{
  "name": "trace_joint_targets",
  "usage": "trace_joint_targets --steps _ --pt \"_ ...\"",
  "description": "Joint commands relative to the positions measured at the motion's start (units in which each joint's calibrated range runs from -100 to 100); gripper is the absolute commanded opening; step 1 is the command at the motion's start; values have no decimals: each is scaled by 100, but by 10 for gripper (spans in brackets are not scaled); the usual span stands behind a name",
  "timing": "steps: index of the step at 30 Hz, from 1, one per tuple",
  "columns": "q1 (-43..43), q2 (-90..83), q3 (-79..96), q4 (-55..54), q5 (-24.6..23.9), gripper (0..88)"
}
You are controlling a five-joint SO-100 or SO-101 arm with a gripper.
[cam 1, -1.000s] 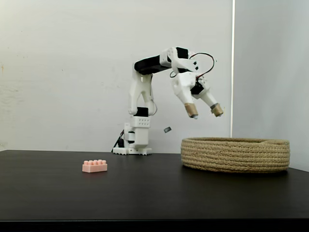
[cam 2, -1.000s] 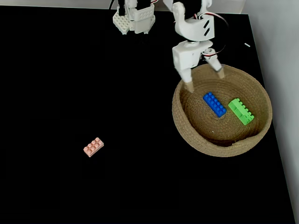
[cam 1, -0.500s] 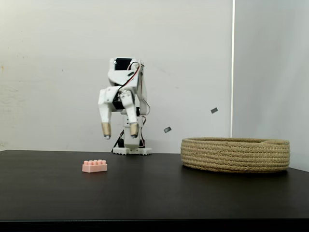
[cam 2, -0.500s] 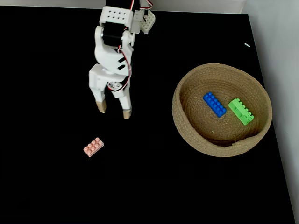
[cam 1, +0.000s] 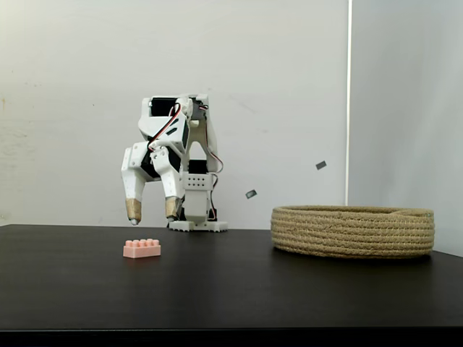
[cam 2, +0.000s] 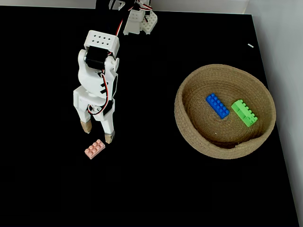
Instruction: Place the lego blocks in the tray
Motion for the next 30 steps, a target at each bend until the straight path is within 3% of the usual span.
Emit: trace_joint_targets --steps 1,30 --pt "-126 -41 -660 1 -34 231" --pt "72 931 -1617 360 -73 215"
